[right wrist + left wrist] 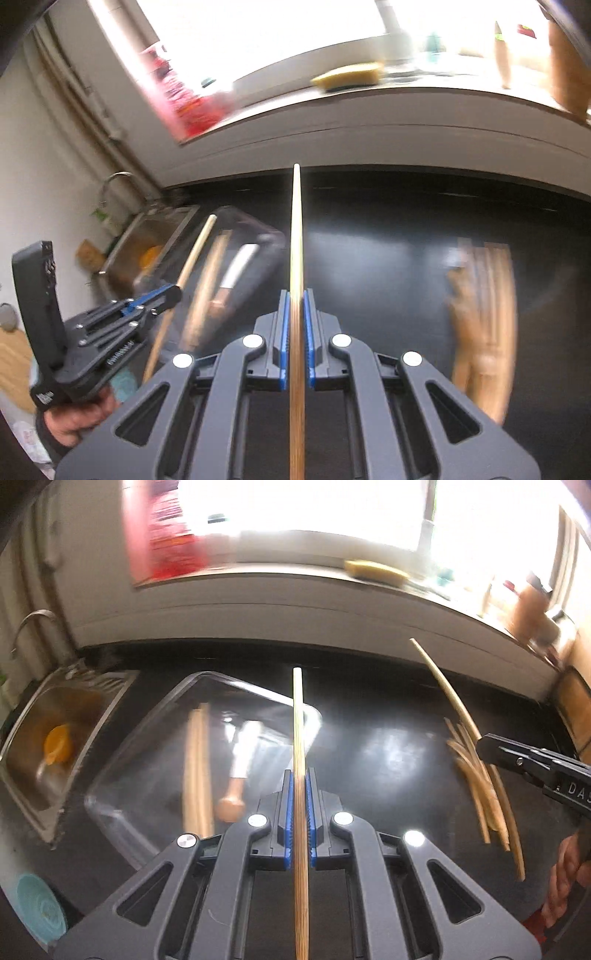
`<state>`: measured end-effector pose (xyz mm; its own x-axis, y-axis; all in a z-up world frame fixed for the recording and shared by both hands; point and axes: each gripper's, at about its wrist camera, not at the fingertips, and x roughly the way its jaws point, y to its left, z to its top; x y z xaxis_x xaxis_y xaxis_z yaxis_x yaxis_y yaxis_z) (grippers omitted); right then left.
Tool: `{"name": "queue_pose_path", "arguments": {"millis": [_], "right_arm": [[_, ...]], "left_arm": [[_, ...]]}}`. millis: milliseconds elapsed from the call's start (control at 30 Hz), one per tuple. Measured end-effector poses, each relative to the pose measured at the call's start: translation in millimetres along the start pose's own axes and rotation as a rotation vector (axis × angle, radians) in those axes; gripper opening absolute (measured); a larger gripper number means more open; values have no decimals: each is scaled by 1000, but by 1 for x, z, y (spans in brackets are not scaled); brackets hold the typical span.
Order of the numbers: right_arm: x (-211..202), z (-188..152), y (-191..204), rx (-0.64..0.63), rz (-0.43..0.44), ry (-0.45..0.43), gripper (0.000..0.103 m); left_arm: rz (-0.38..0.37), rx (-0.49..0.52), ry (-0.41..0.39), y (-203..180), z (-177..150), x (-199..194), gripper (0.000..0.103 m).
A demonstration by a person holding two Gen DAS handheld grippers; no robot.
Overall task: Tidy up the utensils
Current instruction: 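Carry both chopsticks to the container and lower them inside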
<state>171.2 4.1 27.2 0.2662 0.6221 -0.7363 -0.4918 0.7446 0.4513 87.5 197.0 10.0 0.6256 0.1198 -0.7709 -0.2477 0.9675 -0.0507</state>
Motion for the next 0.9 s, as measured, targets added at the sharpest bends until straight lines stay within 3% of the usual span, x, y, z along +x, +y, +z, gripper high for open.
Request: {"name": "queue_pose_path", "arguments": {"millis": [100, 333, 567, 900], "right_arm": [[28, 15, 38, -6, 72, 34, 8], [94, 37, 96, 5, 146, 111, 8], [146, 42, 115, 3, 113, 157, 8], [193, 44, 112, 45, 68, 208, 8]], "left_arm": [[42, -45, -11, 36, 3, -3, 6], [75, -122, -4, 94, 9, 4, 6], [62, -159, 21, 116, 12, 33, 6], [39, -185, 67, 124, 12, 71, 6]]}}
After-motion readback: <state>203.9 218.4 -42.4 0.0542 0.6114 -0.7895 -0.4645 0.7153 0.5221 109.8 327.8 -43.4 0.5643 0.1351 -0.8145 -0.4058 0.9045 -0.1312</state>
